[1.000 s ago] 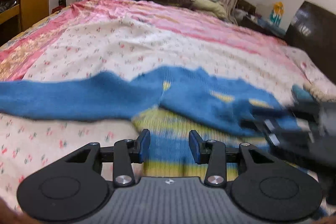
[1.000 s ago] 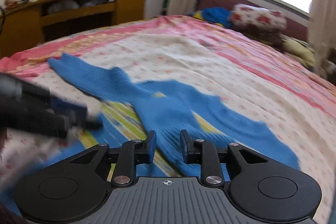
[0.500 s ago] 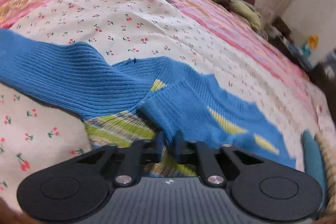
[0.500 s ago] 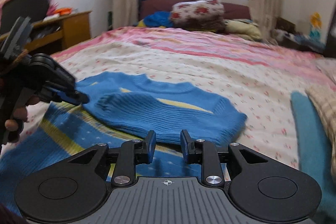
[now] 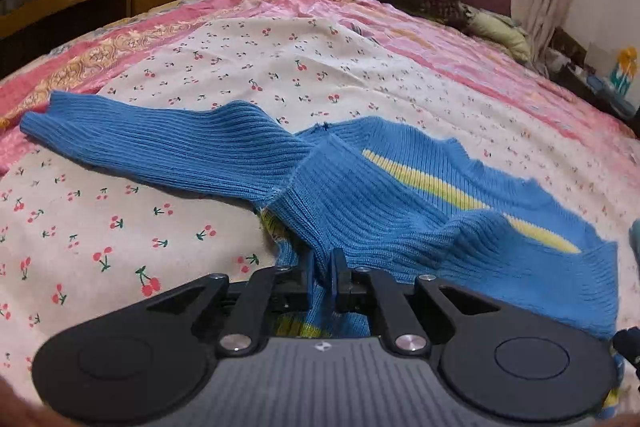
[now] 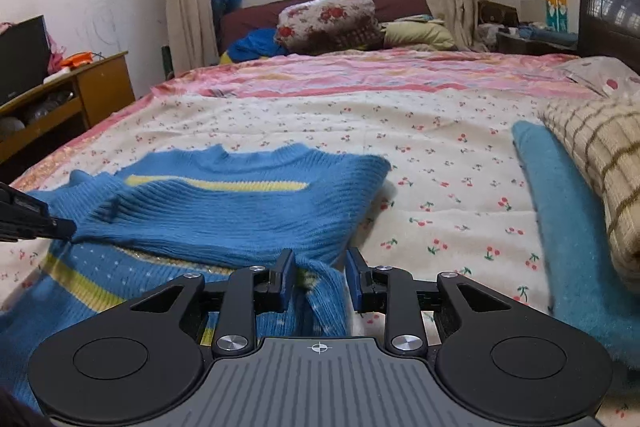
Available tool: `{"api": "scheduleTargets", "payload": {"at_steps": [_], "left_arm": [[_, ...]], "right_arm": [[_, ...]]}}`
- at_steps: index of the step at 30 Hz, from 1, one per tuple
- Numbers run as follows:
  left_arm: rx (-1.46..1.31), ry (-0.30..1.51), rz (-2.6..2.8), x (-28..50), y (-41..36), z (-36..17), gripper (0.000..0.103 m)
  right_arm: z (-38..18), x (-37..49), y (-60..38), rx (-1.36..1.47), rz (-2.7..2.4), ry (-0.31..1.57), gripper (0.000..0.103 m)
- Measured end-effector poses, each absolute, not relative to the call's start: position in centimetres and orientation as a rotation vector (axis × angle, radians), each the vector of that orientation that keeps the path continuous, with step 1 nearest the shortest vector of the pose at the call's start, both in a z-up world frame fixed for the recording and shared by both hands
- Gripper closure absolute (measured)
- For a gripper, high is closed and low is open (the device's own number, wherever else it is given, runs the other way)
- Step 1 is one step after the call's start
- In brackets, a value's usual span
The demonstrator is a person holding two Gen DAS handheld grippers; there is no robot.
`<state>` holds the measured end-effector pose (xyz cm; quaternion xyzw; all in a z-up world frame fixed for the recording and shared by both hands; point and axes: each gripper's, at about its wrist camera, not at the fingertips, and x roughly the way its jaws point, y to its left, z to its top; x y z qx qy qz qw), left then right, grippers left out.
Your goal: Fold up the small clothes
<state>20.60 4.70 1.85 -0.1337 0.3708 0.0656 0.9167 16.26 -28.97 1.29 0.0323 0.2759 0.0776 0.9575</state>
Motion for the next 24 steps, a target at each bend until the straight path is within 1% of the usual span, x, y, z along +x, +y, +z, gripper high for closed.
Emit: {"api": "scheduleTargets", "payload": {"at_steps": [5, 6, 10, 14, 15, 22, 24], "left_arm": [[-0.219, 0.695, 0.136, 21.2, 4.4, 3.5, 0.083], [-0.207, 0.684, 0.133, 21.5, 4.3, 3.6, 0.080], [-0.180, 0.677, 0.130, 22.8, 4.0, 3.1, 0.080], [-0.044, 0.713, 0.161, 24.3, 3.1, 1.6, 0.078], [0.019, 0.717, 0.181, 24.4, 2.8, 1.3, 0.074], [0.105, 0.758, 0.189, 21.8, 4.0, 1.9, 0.073], [0.076, 0.752, 0.188, 21.0, 4.7, 2.4, 0.073]], "right_arm": [[1.8, 18.7, -27.8, 0.015, 0.145, 0.559, 0.072], [1.7, 19.4, -27.5, -0.001, 0.139, 0.567, 0.072], [0.3, 21.3, -26.8, -0.101, 0.065, 0.645, 0.072], [-0.2, 21.4, -28.0, -0.079, 0.036, 0.660, 0.066], [-0.2, 21.4, -28.0, -0.076, 0.033, 0.663, 0.066], [0.5, 20.8, -28.0, -0.097, 0.028, 0.652, 0.066], [0.9, 20.4, -28.0, -0.094, 0.029, 0.650, 0.066]]}}
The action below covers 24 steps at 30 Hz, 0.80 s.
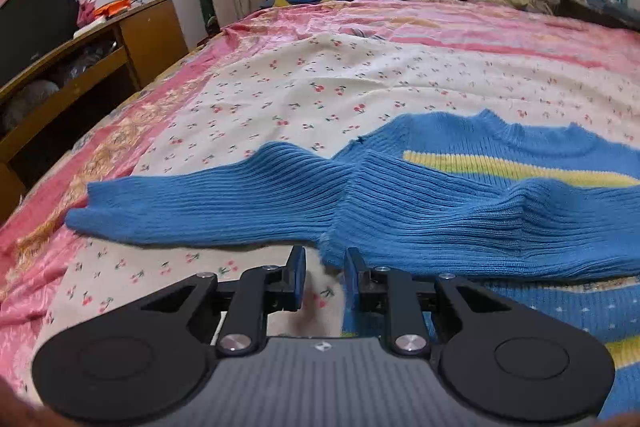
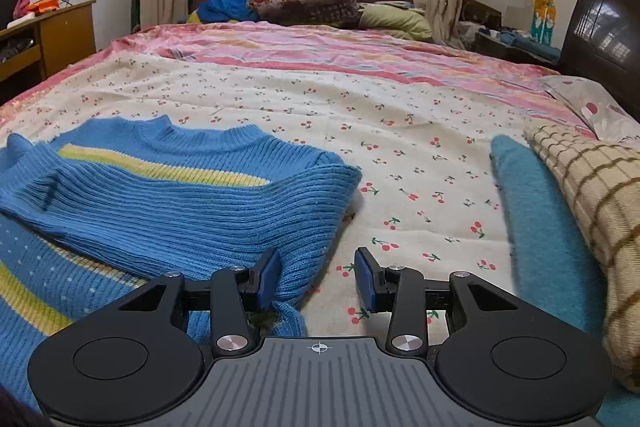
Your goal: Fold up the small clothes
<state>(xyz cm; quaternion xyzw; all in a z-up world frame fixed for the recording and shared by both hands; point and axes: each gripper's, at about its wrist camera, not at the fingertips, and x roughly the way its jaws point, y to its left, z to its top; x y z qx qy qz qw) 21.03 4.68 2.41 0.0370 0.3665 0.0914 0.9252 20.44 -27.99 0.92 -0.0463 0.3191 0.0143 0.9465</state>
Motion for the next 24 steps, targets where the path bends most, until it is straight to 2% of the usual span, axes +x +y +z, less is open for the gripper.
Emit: {"api": "scheduleTargets", "payload": {"at_steps": [8, 13, 19, 24], "left_arm": [[0.011, 0.654, 0.109, 22.2, 3.6, 4.6, 0.073], [0.037, 0.743, 0.083, 25.3, 2.6, 2.2, 0.073], [0.026, 0.765, 0.092, 24.4, 4.5, 1.8, 0.071], [-0.016, 0.744, 0.147, 23.3, 8.5, 3.3, 0.071]], "right_arm": [[2.9, 19.7, -26.9, -0.135, 0.024, 0.621, 0.065], [3.1, 20.2, -26.2, -0.132, 0.053, 0.627, 0.065], [1.9, 21.0, -26.5, -0.156, 0.040, 0.693, 0.065], [3.0, 20.1, -25.6, -0.162, 0.053, 0.647, 0.065]]}}
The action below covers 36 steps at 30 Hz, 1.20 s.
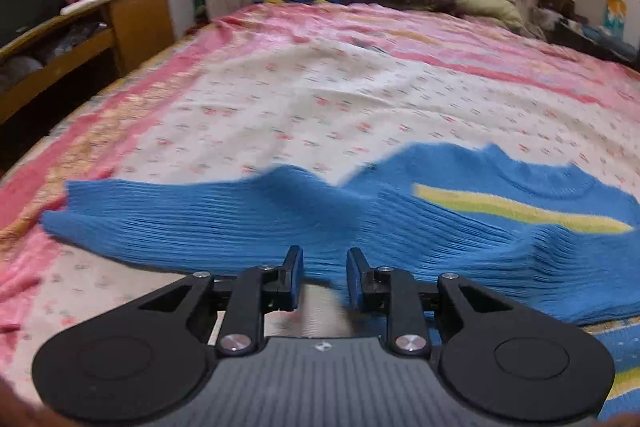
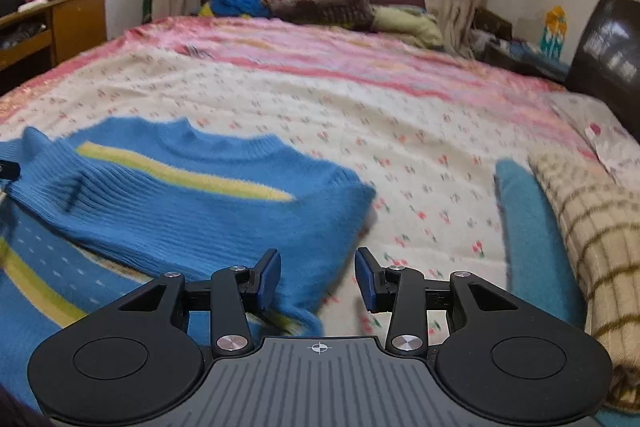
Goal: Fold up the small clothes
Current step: 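Move the left tool along the sleeve to its cuff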
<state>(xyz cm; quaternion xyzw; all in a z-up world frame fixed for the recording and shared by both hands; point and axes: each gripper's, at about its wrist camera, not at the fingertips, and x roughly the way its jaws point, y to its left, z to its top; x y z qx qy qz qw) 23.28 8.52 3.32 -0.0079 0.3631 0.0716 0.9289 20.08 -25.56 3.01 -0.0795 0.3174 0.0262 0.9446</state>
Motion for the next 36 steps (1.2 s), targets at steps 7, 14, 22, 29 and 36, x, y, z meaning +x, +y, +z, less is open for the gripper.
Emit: {"api": "scheduleTargets", "payload": {"at_steps": [7, 14, 22, 29, 36], "left_arm": [[-0.147, 0.732, 0.325, 22.2, 17.8, 4.2, 0.071], [-0.400, 0.743, 0.456, 22.1, 26.3, 2.7, 0.071], [-0.630, 0.748, 0.479, 23.5, 29.4, 0.2, 0.071], [-0.644, 0.687, 0.541, 23.6, 30.1, 0.8, 0.067], [-0.667, 0.651, 0.615, 23.2, 30.7, -0.6, 0.051]], "right_arm": [[3.8, 20.1, -20.3, -0.236, 0.176, 0.617, 0.065], [3.0, 20.9, -15.0, -0.269, 0.293, 0.642, 0.065], [2.7, 21.3, -12.5, -0.286, 0.327, 0.650, 0.065], [2.2, 21.3, -12.4, -0.279, 0.329, 0.653, 0.065], [2.0, 21.2, -12.6, -0.261, 0.331, 0.656, 0.065]]}}
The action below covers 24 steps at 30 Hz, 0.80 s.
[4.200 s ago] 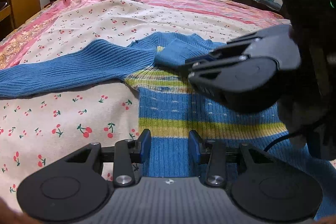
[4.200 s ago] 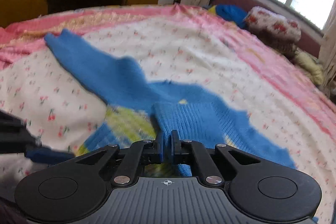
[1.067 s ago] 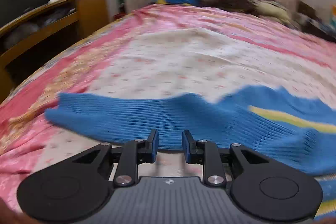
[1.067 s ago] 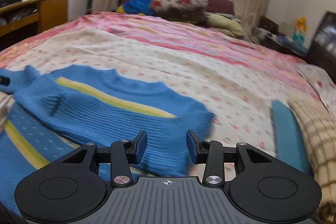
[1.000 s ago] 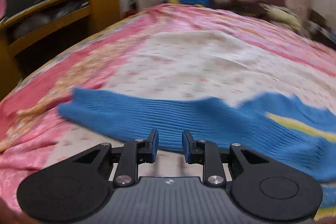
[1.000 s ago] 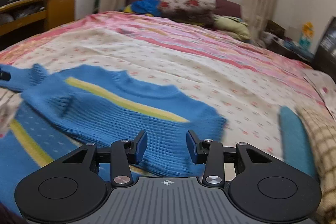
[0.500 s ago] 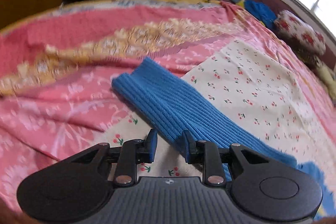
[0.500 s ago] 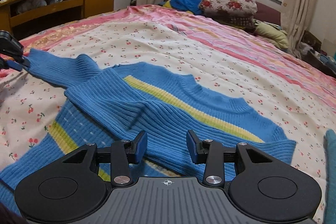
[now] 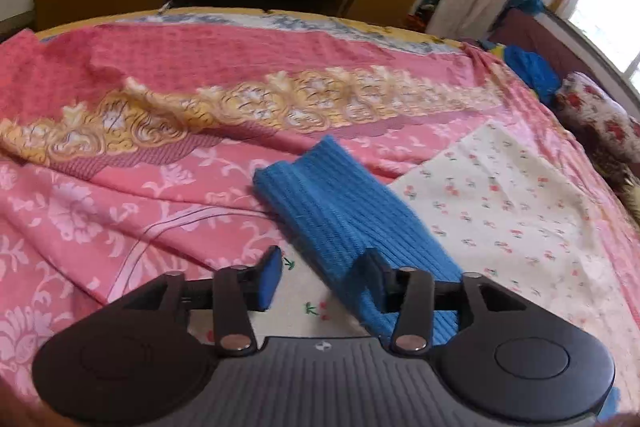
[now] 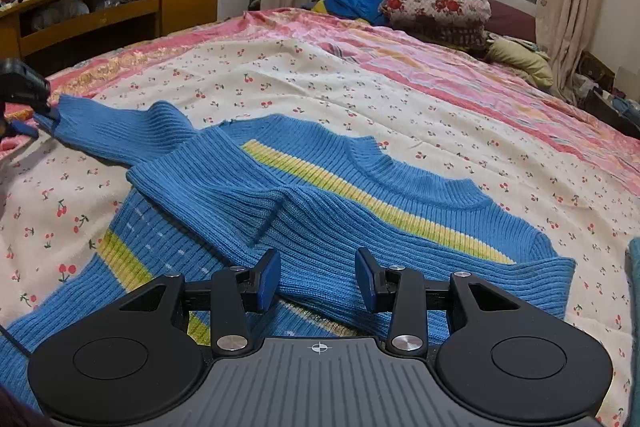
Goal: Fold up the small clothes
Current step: 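Move the left tool along the sleeve to its cuff, then grasp the sleeve cuff with the left tool and lift it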
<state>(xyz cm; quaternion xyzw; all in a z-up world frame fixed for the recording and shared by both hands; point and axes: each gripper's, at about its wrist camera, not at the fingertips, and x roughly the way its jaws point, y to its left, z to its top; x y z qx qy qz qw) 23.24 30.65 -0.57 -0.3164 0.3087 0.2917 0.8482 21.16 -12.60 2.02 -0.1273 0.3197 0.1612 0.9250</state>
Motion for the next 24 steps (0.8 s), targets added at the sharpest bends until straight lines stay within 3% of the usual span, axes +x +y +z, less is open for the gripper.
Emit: {"api": "scheduleTargets", "payload": {"at_steps": [2, 4, 5, 6, 7, 14, 20, 24], "left_arm": [[-0.661, 0.613, 0.636, 23.9, 30.6, -0.7, 0.046], [-0.645, 0.613, 0.637, 24.8, 30.6, -0.8, 0.051], [-0.642, 0.610, 0.651, 25.0, 30.5, -0.7, 0.060], [-0.649, 0.614, 0.654, 25.0, 30.6, -0.6, 0.082], [-0.676, 0.615, 0.628, 24.9, 30.7, -0.6, 0.091], [-0.566, 0.567, 0.412, 24.1, 25.6, 2.4, 0.092], [-0.416, 0.560, 0.002, 23.7, 13.3, 6.0, 0.092], [-0.233, 0.614, -0.210, 22.7, 4.3, 5.0, 0.091]], "right_arm": [[2.1, 21.2, -12.6, -0.269, 0.331, 0.652, 0.065], [2.2, 21.2, -12.7, -0.268, 0.325, 0.645, 0.065], [2.3, 21.1, -12.8, -0.259, 0.321, 0.643, 0.065], [2.3, 21.1, -13.0, -0.251, 0.318, 0.643, 0.065], [2.3, 21.1, -13.0, -0.244, 0.319, 0.645, 0.065], [3.0, 20.3, -14.3, -0.207, 0.316, 0.625, 0.068], [4.0, 20.0, -16.6, -0.142, 0.286, 0.622, 0.068], [4.4, 20.1, -19.6, -0.062, 0.232, 0.638, 0.068]]}}
